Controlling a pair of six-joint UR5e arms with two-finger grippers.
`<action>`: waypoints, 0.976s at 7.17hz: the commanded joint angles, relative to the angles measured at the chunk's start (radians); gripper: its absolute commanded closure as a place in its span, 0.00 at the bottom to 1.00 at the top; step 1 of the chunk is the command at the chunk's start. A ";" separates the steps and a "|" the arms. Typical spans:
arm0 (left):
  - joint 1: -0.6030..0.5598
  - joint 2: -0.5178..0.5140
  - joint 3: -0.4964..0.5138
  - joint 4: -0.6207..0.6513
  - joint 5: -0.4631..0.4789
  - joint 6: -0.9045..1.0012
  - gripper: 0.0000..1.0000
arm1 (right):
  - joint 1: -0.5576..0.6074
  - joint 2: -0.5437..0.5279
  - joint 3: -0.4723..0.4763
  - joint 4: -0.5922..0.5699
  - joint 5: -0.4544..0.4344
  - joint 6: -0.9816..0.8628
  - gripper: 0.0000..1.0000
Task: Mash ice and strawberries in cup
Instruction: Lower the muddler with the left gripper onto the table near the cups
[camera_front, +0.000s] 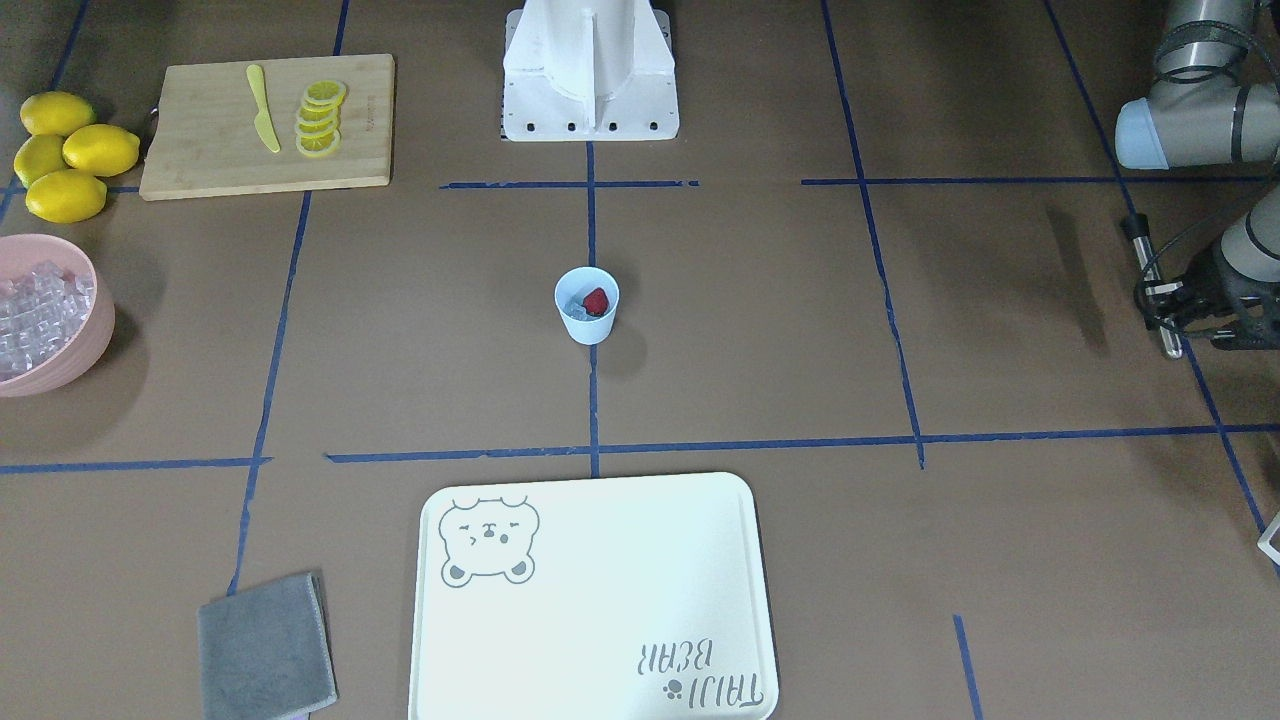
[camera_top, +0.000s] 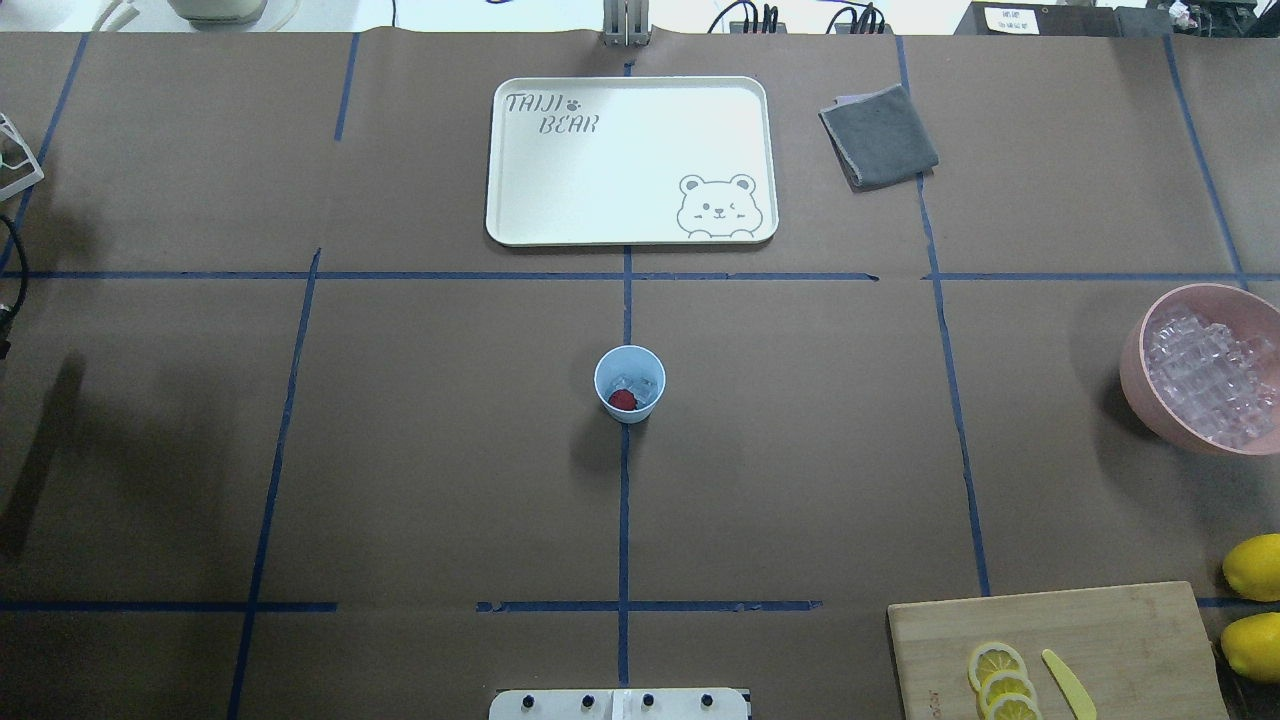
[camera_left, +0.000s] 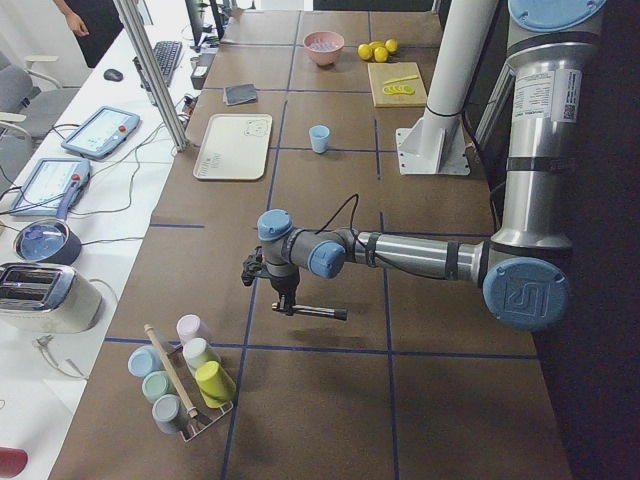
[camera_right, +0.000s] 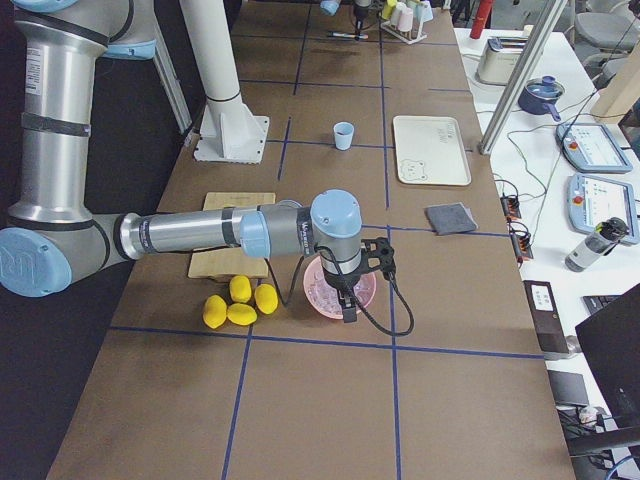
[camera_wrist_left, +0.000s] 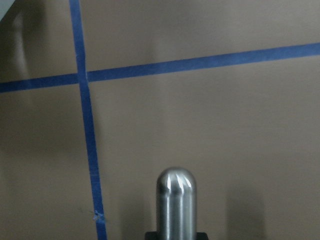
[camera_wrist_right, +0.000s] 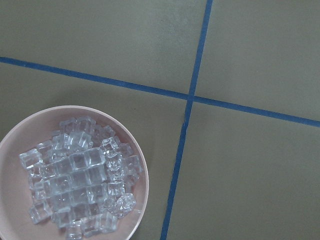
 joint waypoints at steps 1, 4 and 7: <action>0.001 -0.010 0.037 -0.004 0.001 -0.013 1.00 | 0.000 -0.002 0.001 0.000 0.001 0.000 0.00; 0.004 -0.027 0.077 -0.006 0.002 -0.039 1.00 | 0.000 -0.002 0.000 0.000 -0.001 0.000 0.00; 0.009 -0.035 0.106 -0.042 0.002 -0.054 1.00 | 0.000 -0.005 0.000 0.000 -0.001 0.000 0.00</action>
